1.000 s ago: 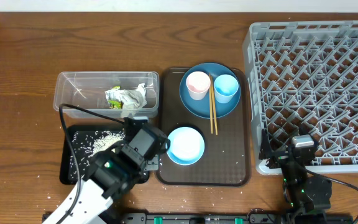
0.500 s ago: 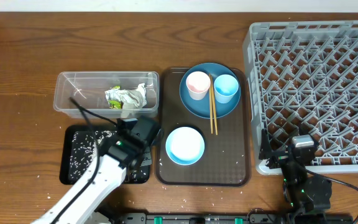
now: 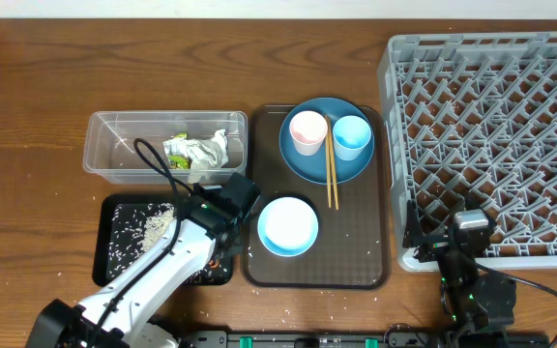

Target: Sort waste into correct bins and load items into the dishwasher rack

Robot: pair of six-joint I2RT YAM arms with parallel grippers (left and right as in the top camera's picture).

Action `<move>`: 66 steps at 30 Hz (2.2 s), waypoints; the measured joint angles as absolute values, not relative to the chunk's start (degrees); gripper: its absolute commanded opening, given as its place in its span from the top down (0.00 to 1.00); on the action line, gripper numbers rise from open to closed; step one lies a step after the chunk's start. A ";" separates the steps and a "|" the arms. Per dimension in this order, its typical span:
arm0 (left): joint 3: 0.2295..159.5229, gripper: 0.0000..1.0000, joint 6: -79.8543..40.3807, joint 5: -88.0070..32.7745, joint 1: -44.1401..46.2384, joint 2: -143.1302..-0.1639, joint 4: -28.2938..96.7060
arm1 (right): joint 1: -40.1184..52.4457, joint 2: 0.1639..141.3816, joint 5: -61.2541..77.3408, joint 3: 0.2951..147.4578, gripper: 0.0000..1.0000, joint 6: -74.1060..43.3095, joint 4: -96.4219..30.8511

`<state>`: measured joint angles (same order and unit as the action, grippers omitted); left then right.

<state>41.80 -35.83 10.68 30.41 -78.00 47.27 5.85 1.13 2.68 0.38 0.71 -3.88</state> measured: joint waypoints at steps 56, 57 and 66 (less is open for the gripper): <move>71.29 0.19 -28.12 -22.55 3.51 -60.36 47.86 | 5.85 11.84 10.37 20.12 0.01 -5.65 -18.61; 71.29 0.17 -28.18 -22.59 3.33 -60.36 47.90 | 5.85 14.39 10.74 23.90 0.01 -5.72 -19.66; 71.35 0.10 -28.21 -22.63 3.14 -60.38 47.97 | 5.93 45.39 18.76 59.42 0.01 -6.33 -41.78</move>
<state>71.35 -28.21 -22.63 3.14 -60.38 47.97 5.93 45.39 18.76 59.42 -6.33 -41.78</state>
